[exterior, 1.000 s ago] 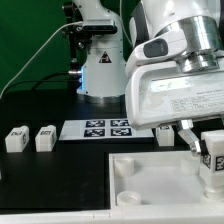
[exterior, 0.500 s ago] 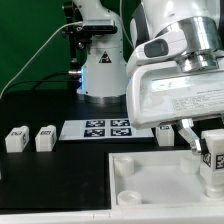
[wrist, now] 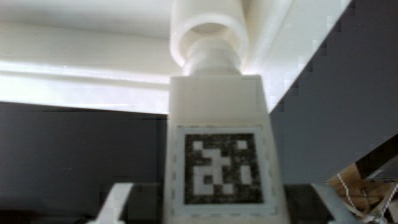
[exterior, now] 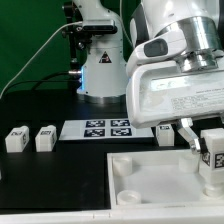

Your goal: Assemble one leg

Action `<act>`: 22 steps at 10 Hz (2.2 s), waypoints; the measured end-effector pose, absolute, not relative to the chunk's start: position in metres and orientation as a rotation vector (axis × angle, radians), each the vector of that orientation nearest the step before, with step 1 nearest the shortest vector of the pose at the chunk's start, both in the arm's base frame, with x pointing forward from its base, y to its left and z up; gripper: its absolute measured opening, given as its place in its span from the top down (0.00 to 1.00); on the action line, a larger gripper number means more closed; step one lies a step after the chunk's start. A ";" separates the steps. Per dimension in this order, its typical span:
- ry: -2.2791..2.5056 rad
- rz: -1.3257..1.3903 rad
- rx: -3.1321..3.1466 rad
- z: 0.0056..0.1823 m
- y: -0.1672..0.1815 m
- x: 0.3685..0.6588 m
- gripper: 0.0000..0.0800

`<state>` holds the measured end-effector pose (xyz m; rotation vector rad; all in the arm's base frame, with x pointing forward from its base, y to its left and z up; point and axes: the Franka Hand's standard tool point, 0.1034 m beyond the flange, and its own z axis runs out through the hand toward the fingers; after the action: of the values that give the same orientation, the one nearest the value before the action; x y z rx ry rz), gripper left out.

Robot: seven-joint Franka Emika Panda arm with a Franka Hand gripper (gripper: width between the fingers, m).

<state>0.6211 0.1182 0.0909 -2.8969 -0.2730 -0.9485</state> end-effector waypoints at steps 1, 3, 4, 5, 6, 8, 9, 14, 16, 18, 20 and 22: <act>-0.273 -0.948 -2.897 0.091 0.119 0.621 0.64; -0.266 -0.906 -2.906 0.098 0.124 0.619 0.64; -0.265 -0.909 -2.906 0.098 0.123 0.619 0.64; -0.265 -0.904 -2.908 0.096 0.122 0.618 0.64; -0.266 -0.900 -2.911 0.095 0.121 0.616 0.64; -0.267 -0.896 -2.914 0.091 0.119 0.614 0.64; -0.265 -0.904 -2.913 0.091 0.118 0.614 0.64; -0.262 -0.902 -2.914 0.079 0.118 0.619 0.64; -0.260 -0.915 -2.911 0.079 0.117 0.620 0.64; -0.258 -0.905 -2.913 0.079 0.118 0.620 0.64; -0.260 -0.891 -2.916 0.082 0.118 0.620 0.64; -0.257 -0.886 -2.919 0.079 0.117 0.619 0.64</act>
Offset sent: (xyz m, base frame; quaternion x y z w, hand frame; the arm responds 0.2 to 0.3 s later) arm -0.0105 -0.0025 0.0071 -0.0055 -0.0153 -0.0014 0.9999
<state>0.6188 0.1166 0.0791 -2.9190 -0.2574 -0.8855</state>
